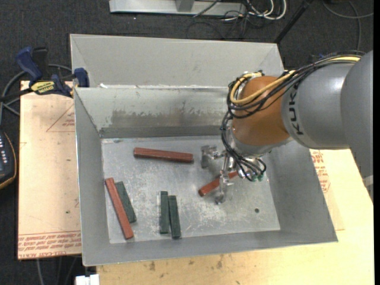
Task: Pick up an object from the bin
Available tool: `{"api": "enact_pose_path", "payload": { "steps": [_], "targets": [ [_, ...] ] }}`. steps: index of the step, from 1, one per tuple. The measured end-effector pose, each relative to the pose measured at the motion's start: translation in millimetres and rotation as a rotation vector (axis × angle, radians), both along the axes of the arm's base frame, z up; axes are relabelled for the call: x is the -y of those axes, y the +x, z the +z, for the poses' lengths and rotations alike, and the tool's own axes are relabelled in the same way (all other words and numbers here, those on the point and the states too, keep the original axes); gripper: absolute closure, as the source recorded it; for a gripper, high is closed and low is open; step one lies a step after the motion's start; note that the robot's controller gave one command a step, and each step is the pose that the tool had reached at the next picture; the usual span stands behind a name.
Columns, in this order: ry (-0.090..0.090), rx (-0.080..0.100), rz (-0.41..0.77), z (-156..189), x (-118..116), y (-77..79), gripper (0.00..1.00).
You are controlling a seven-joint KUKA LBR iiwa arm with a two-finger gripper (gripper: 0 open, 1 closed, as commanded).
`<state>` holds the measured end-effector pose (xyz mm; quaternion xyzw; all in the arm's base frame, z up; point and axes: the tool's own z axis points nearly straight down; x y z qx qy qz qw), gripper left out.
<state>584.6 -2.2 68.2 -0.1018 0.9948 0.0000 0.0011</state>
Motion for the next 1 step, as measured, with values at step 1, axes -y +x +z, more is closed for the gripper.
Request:
{"api": "enact_pose_path", "payload": {
  "steps": [1],
  "targets": [
    [0.001,0.001,0.001,3.1,-1.5,0.7,1.00]
  ]
}}
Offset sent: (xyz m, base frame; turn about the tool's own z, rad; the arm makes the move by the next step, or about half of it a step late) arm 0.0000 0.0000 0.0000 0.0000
